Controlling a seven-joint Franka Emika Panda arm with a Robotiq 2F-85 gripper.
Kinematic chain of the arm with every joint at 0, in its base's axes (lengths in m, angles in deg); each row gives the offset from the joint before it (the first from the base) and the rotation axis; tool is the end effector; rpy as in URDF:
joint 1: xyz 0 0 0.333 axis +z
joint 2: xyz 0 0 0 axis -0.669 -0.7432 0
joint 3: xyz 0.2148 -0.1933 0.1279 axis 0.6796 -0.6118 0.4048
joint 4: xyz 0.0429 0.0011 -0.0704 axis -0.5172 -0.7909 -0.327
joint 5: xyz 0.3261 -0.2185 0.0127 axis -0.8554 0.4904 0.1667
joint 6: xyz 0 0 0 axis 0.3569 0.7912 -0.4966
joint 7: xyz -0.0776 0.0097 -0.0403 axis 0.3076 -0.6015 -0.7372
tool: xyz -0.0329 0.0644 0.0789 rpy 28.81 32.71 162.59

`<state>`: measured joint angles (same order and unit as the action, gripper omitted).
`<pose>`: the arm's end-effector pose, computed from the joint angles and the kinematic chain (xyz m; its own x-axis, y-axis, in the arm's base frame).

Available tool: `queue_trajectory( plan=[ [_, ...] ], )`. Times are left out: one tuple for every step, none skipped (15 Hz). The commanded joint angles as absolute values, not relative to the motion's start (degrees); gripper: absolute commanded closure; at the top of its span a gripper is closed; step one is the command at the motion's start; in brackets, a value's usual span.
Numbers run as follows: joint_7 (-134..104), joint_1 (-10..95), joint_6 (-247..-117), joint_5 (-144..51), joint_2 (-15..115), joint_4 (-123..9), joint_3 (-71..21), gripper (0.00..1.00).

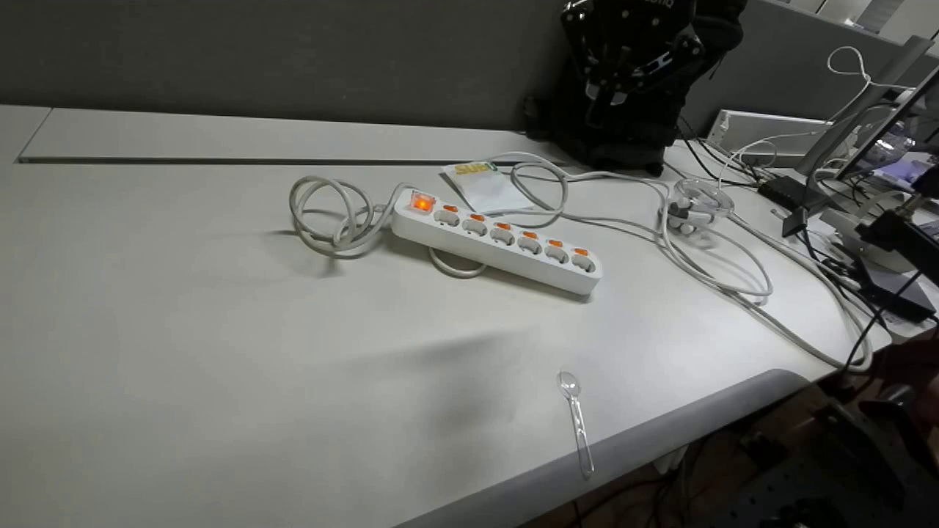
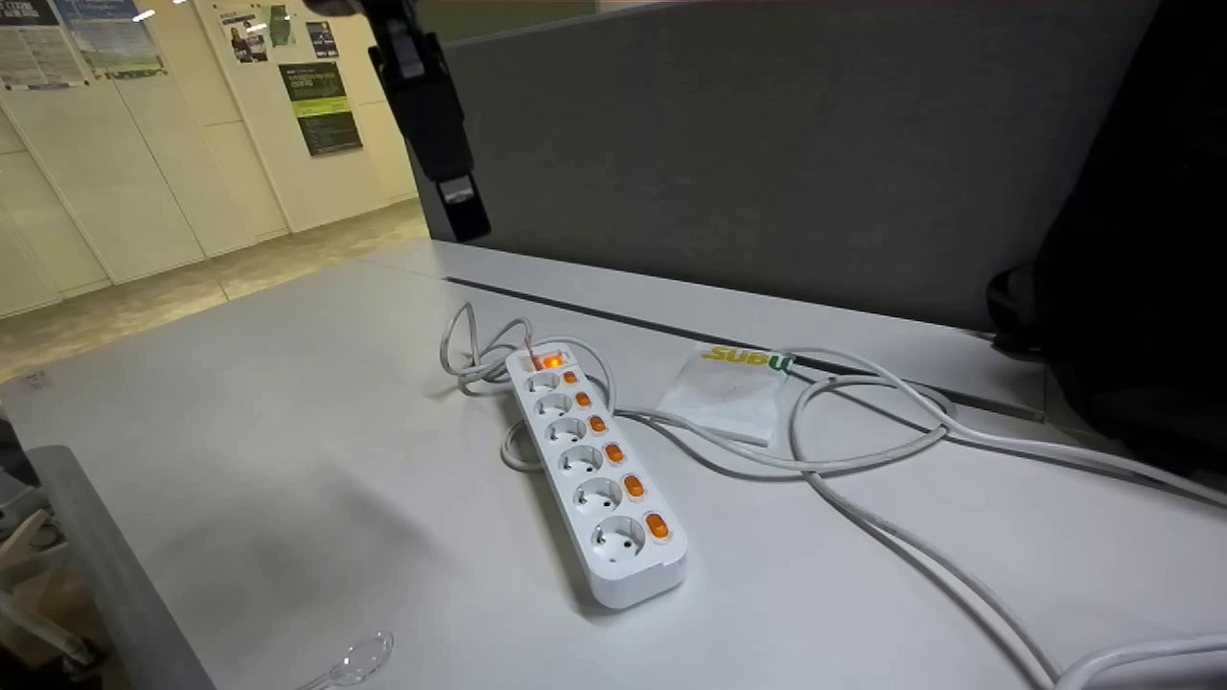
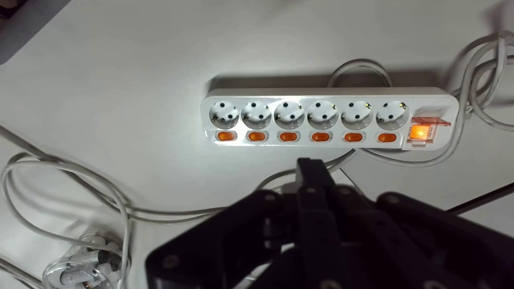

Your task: Turn on the second switch from the right

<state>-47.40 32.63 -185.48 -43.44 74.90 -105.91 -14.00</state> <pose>0.4694 -0.0204 0.3602 0.8126 -0.5672 0.1339 -0.5745 -0.8182 0.0210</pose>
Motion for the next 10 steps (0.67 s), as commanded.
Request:
queue_trajectory(
  plan=[
    [-47.62, 34.53, -185.28, -43.07, 74.95, -105.83, -15.91, 1.0],
    [-47.28, 34.34, -184.71, -42.27, 74.5, -105.47, -16.19, 1.0],
    [-45.44, 34.63, -184.91, -43.62, 73.84, -105.16, -17.04, 1.0],
    [-43.92, 34.54, -184.79, -44.61, 72.77, -104.44, -18.05, 1.0],
    [-43.07, 34.33, -184.87, -45.03, 71.79, -103.9, -18.92, 1.0],
    [-43.09, 33.87, -185.16, -44.58, 70.46, -103.29, -19.76, 1.0],
    [-44.87, 33.33, -185.53, -42.7, 69.35, -102.8, -20.36, 1.0],
    [-45.25, 33.2, -185.78, -42.07, 67.98, -102.14, -21.17, 1.0],
    [-45.87, 33.15, -186.19, -41.26, 66.29, -101.36, -21.89, 1.0],
    [-46.25, 33.28, -186.54, -40.61, 64.73, -100.62, -22.59, 1.0]
  ],
)
